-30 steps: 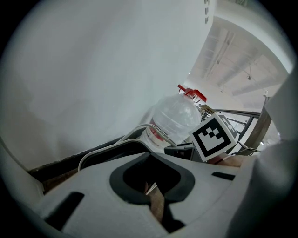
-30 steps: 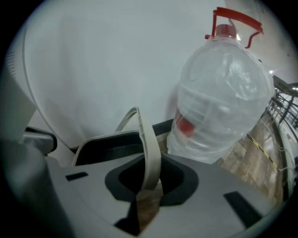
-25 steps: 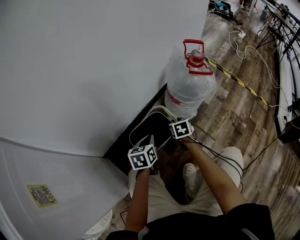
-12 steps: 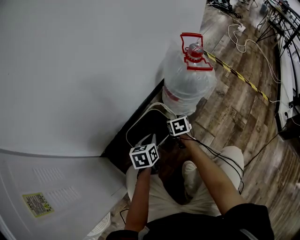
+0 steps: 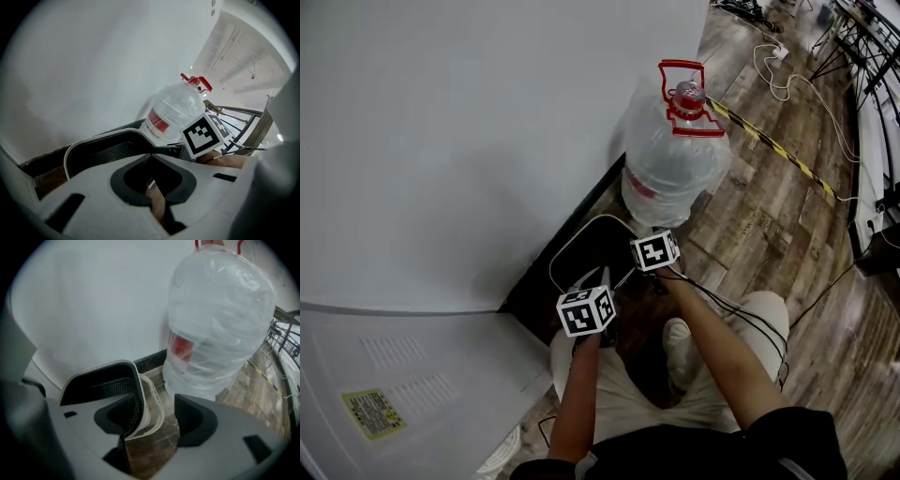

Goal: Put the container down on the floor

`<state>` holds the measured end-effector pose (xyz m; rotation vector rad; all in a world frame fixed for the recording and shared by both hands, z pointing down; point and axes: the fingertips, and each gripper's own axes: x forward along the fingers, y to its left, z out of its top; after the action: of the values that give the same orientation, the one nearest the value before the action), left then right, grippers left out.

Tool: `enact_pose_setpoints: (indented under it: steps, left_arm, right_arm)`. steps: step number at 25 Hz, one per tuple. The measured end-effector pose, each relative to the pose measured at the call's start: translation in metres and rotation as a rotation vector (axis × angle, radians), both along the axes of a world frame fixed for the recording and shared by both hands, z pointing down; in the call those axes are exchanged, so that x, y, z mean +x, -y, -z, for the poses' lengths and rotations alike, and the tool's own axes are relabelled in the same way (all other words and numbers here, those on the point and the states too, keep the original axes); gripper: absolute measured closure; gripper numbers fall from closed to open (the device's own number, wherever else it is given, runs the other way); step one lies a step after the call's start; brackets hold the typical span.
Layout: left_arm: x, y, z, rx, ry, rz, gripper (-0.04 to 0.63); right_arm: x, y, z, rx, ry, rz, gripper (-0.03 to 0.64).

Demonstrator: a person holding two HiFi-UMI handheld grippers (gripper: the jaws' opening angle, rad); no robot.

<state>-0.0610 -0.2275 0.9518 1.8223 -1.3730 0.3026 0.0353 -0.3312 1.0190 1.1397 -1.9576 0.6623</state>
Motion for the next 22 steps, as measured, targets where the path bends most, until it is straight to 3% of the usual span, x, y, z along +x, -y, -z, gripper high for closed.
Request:
enact_pose_setpoints:
  steps: [5, 14, 22]
  left_arm:
    - [-0.001, -0.002, 0.000, 0.001, -0.001, 0.000, 0.583]
    - [-0.006, -0.003, 0.007, 0.009, 0.006, 0.001, 0.583]
    - [-0.023, 0.003, 0.031, 0.076, 0.043, 0.055, 0.583]
  right_arm:
    - [-0.001, 0.000, 0.004, 0.004, 0.013, -0.003, 0.373]
    - [0.001, -0.013, -0.004, -0.089, 0.028, -0.047, 0.373]
    - [-0.009, -0.013, 0.020, -0.077, 0.027, -0.024, 0.374]
